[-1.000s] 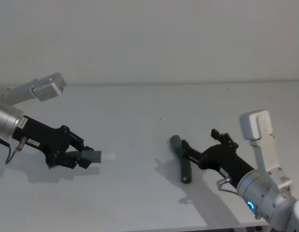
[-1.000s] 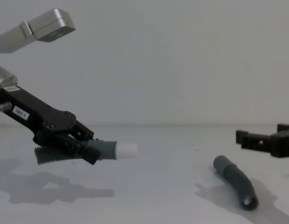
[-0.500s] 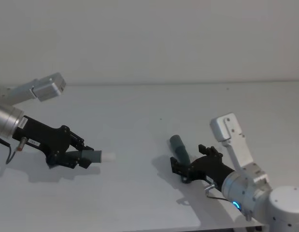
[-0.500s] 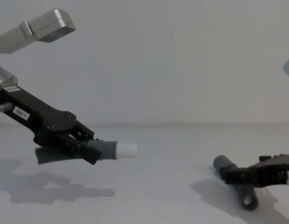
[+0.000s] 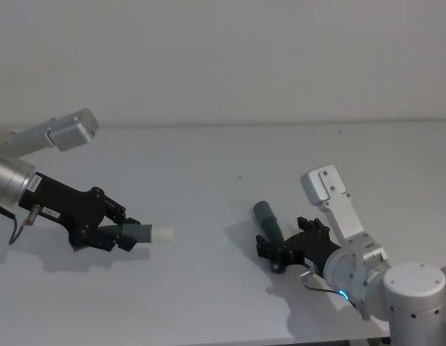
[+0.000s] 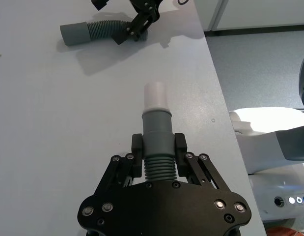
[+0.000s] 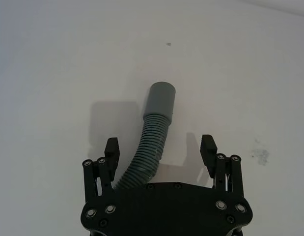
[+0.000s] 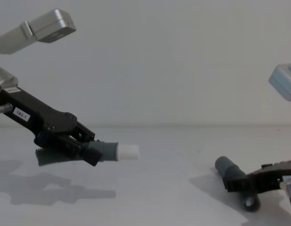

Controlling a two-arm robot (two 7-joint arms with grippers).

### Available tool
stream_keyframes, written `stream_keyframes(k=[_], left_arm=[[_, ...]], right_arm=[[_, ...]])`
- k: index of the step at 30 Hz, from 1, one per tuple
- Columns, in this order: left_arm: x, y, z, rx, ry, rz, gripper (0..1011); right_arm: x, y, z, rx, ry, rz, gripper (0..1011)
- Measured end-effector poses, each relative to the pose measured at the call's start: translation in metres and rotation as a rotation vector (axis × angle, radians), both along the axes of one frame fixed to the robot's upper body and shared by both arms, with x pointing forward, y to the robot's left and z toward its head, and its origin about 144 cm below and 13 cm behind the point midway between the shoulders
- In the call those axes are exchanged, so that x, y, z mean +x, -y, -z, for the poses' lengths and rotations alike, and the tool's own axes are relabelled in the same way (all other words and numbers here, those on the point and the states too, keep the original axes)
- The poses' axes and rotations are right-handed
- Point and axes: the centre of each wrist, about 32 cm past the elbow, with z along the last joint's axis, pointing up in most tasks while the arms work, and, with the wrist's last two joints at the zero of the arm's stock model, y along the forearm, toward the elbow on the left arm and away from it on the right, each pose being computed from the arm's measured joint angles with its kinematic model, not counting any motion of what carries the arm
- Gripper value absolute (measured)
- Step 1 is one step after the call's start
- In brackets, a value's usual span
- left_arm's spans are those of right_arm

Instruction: Use both hands to pick up one end of the pipe from the table, align the ends, and insert them.

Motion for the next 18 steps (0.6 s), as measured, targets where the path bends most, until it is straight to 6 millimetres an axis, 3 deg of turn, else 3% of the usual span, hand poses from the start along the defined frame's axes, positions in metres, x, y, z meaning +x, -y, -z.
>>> stream_keyframes(k=[4, 8, 15, 16, 18], left_arm=[[0.0000, 0.0000, 0.0000, 0.000, 0.000, 0.000, 351], [0.0000, 0.0000, 0.0000, 0.000, 0.000, 0.000, 351], [0.0000, 0.0000, 0.0000, 0.000, 0.000, 0.000, 351], [0.0000, 0.0000, 0.0000, 0.000, 0.000, 0.000, 351], [0.0000, 0.0000, 0.0000, 0.000, 0.000, 0.000, 352]], right_arm=[[0.0031, -0.0011, -0.0007, -0.012, -0.009, 0.015, 1003], [0.0055, -0.0017, -0.0015, -0.020, -0.022, 0.034, 927], [0.0071, -0.0028, -0.0025, -0.018, -0.043, 0.052, 719], [0.0074, -0.0030, -0.0027, -0.015, -0.047, 0.057, 617], [0.0076, -0.0031, -0.0026, -0.012, -0.050, 0.060, 539]])
